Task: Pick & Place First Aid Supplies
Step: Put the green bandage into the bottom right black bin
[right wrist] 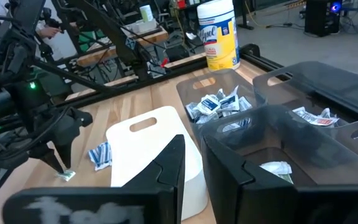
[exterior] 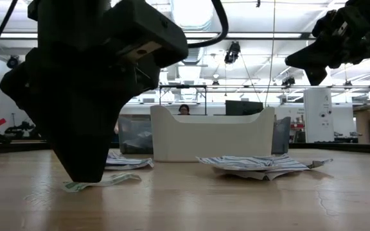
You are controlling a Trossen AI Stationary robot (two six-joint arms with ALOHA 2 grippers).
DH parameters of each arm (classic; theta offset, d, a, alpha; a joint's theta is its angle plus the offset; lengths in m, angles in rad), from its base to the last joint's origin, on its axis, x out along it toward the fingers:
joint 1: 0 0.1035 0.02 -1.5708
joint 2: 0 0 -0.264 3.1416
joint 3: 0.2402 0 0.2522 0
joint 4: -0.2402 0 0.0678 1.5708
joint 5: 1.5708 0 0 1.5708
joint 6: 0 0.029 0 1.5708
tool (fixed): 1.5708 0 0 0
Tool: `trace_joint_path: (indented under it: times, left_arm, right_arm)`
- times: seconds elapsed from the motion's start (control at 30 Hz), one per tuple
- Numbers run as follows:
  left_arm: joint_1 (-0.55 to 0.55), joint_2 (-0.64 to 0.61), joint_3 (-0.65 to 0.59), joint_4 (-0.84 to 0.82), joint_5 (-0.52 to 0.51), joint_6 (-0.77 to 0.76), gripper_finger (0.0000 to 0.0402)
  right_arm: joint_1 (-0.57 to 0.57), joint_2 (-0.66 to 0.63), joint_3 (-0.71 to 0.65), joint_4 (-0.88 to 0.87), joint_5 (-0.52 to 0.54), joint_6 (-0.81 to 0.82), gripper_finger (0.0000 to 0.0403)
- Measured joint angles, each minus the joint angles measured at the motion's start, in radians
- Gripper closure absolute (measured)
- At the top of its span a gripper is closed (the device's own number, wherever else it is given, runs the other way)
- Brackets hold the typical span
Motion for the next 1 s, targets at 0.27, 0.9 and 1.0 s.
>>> trace_joint_path:
  times: [0.27,0.9,1.0]
  left_arm:
    - [0.000,0.004,0.000,-0.052,0.010,-0.012,0.0333]
    - [-0.002,-0.037,0.032,-0.160,-0.019,0.112,0.0401]
    - [-0.005,-0.073,0.080,-0.168,-0.043,0.221,0.0401]
  right_arm:
    - [0.000,0.000,0.000,0.000,0.000,0.000,0.0351]
    - [0.000,0.000,0.000,-0.001,-0.001,0.006,0.0351]
    - [0.000,0.000,0.000,0.000,-0.001,0.008,0.0351]
